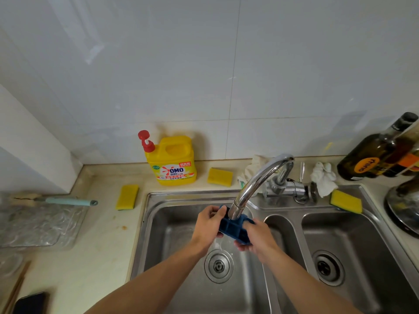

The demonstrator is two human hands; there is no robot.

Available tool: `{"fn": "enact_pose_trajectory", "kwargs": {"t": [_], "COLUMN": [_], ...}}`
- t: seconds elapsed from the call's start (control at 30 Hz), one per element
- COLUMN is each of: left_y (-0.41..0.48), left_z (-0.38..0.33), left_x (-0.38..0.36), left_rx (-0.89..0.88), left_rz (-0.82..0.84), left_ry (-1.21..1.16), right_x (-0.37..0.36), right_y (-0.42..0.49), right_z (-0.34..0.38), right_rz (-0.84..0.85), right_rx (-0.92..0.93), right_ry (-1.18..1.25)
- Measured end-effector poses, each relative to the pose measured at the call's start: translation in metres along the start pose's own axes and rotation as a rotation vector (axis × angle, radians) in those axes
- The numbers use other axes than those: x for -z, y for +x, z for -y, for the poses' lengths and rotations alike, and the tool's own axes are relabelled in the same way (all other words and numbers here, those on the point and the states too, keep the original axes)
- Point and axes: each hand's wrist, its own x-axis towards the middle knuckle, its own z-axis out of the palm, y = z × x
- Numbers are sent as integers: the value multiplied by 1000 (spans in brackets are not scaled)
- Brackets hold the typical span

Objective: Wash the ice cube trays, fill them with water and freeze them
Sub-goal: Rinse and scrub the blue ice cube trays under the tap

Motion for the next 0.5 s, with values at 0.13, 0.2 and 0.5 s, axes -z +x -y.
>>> {"fn": "enact_pose_trajectory", "kwargs": {"t": [0.13, 0.2, 0.5], "left_y": [1, 3, 7], "left_z": [3, 6, 19], "left_x": [7, 10, 8], "left_rx": [-44, -15, 219], "left_rz": [-49, -73, -3], "left_ry": [56, 70, -106], "right_x": [-3, -3, 1], "right_y": [-2, -4, -23], "right_z": [-1, 1, 10], "right_rz": [38, 36, -20], "right_rx": [-4, 18, 167], "right_ry": [58, 30, -145]}}
